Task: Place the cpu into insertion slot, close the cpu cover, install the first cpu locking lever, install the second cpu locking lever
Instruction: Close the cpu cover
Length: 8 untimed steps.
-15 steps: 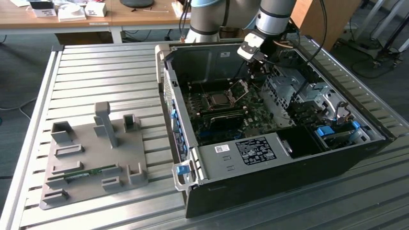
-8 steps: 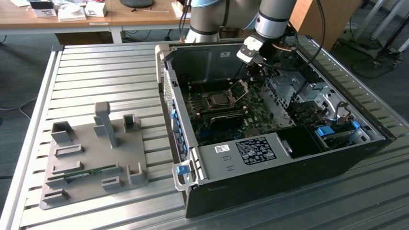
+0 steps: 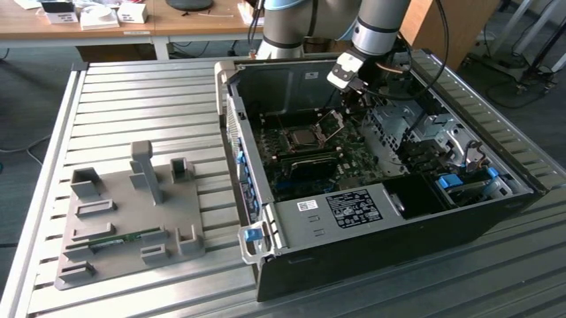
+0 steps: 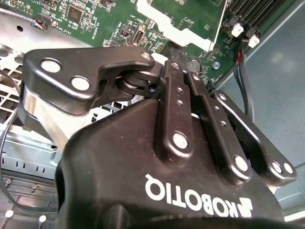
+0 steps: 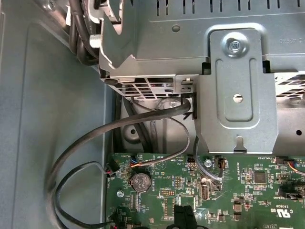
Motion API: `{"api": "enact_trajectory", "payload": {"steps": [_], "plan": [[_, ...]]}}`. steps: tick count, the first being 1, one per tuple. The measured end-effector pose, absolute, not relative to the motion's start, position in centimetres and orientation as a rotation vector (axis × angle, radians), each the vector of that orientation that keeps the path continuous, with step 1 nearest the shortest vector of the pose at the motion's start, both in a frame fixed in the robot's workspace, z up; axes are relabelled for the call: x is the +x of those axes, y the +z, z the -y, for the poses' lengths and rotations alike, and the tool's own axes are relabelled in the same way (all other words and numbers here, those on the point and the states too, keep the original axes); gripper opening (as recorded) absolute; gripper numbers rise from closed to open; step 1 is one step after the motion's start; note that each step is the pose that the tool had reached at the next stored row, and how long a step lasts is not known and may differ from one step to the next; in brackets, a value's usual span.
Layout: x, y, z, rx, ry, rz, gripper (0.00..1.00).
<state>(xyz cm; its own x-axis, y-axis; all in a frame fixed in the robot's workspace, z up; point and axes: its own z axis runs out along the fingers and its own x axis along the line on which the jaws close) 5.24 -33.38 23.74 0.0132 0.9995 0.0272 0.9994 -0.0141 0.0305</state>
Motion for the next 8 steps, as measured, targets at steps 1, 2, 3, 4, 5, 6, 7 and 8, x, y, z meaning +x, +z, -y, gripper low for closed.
{"api": "enact_trajectory", "payload": {"steps": [1,2,3,4,5,6,7,8], "plan": [[5.24,23.75,33.38,2.234,0.064,-2.204,0.11],[5.24,23.74,33.38,2.234,0.064,-2.204,0.11],[5.24,23.74,33.38,2.234,0.064,-2.204,0.11],[5.24,23.74,33.38,2.234,0.064,-2.204,0.11],[5.23,23.74,33.38,2.234,0.064,-2.204,0.11],[5.21,23.74,33.38,2.234,0.064,-2.204,0.11],[5.19,23.74,33.38,2.234,0.064,-2.204,0.11],[5.15,23.74,33.38,2.234,0.064,-2.204,0.11]]}}
